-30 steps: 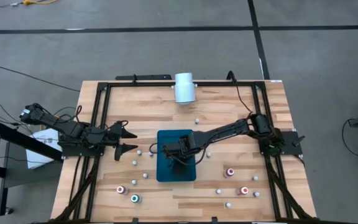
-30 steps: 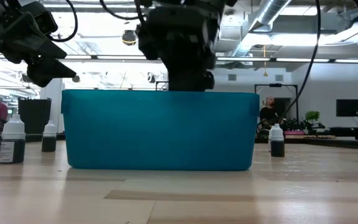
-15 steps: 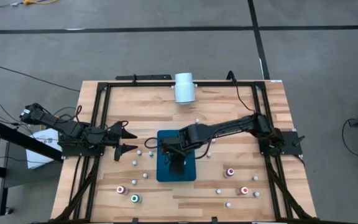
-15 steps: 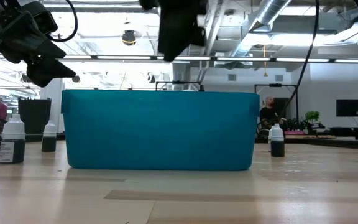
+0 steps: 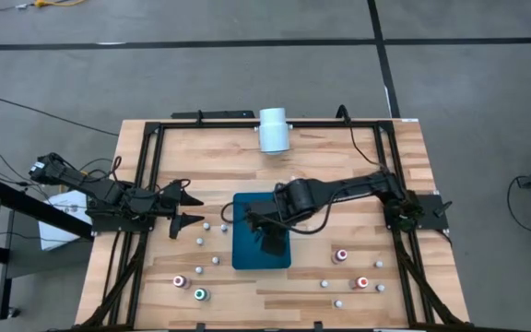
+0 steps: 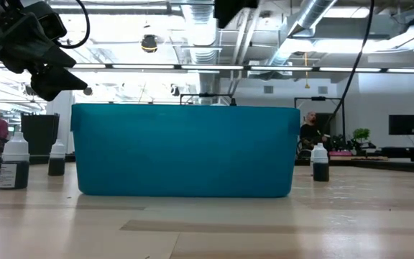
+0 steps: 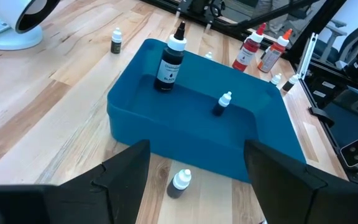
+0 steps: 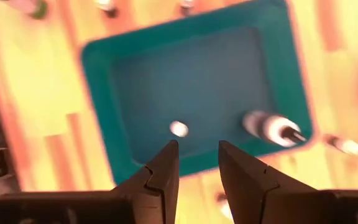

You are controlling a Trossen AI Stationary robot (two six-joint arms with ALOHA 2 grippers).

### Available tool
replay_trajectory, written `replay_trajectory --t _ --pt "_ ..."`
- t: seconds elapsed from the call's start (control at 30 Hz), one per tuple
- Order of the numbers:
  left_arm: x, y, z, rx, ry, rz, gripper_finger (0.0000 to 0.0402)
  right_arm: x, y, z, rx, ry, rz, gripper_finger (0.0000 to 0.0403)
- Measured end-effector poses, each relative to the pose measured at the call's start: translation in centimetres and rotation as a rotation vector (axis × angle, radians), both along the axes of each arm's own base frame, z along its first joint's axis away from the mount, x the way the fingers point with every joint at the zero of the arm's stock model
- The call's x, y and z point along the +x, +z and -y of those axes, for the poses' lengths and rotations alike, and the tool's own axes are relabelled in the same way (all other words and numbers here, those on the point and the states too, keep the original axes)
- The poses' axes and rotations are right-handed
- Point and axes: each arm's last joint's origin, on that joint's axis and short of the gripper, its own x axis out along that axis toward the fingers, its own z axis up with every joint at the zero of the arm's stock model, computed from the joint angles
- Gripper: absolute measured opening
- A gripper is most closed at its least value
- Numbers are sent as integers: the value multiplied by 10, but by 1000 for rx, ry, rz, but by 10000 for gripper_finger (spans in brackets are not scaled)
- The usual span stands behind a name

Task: Pick & Place food coloring
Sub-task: Put the small green food coloring bottle into the blue bin

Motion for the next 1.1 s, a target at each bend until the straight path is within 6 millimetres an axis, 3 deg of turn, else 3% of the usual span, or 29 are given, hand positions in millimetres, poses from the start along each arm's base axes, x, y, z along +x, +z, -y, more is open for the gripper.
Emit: replay_trajectory --t 0.17,0.5,0.8,1.1 --pt "0 0 0 0 1 0 252 -10 4 0 -98 -77 -22 103" --pt "0 1 0 -8 2 8 252 -29 36 9 -189 -200 113 103" --pt "0 1 0 -11 3 9 252 -42 60 36 -192 -299 183 103" --pt "0 1 0 -16 6 8 252 -37 60 77 -218 -370 165 103"
